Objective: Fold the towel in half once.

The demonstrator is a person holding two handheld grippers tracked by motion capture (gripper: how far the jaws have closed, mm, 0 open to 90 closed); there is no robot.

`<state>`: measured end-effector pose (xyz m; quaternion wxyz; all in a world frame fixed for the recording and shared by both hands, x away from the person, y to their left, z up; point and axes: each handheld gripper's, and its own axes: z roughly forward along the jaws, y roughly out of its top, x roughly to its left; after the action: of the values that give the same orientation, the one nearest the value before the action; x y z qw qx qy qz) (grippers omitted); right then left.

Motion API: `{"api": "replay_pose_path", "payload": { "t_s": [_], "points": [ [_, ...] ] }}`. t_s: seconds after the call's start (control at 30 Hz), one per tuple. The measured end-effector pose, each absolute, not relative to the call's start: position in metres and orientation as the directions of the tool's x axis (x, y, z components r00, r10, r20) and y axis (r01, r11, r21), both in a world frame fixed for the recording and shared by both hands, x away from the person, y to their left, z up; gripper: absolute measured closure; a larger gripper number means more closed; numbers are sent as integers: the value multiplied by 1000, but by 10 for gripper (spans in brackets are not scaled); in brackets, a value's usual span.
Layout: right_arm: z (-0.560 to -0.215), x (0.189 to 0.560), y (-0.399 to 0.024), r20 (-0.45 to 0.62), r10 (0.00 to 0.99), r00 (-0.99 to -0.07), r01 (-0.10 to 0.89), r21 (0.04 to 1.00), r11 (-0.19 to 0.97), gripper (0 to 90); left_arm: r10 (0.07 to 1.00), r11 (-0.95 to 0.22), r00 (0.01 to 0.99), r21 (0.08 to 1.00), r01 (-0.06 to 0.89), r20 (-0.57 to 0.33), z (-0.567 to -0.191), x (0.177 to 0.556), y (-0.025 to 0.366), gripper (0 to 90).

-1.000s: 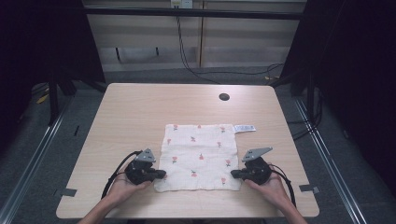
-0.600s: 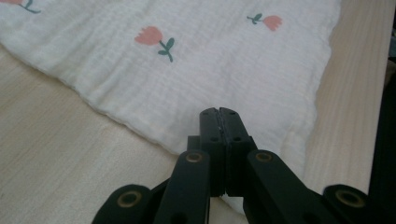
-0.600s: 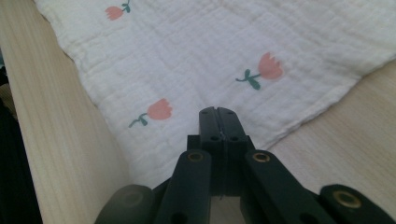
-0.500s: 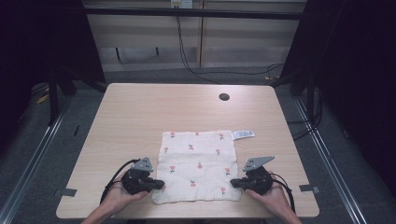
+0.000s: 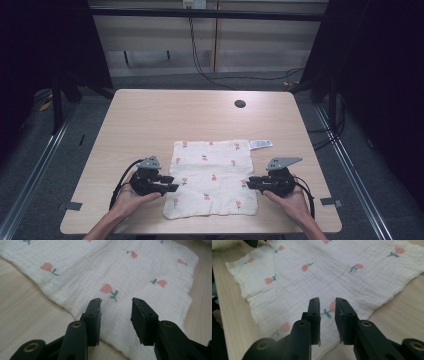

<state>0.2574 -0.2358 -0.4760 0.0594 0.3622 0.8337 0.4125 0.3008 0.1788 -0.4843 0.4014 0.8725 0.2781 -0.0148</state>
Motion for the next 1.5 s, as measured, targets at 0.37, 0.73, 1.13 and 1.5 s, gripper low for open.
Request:
{"api": "replay_pose_path", "payload": {
  "t_s": [0.37,0.73,1.13,1.5],
  "points": [
    [-471,281,-240,194,683,-704,573,724,385,593,534,-502,814,687,525,-231,-484,324,170,578],
    [-466,302,-248,176,701,-691,569,730,378,567,515,-532,831,682,501,-208,-497,320,166,573],
    [-471,346,-244,152,747,-647,583,729,358,522,497,-528,845,705,474,-197,-500,325,167,575],
    [-477,393,-245,137,760,-635,596,713,369,542,476,-527,860,724,446,-183,-502,321,171,546]
  ]
}}
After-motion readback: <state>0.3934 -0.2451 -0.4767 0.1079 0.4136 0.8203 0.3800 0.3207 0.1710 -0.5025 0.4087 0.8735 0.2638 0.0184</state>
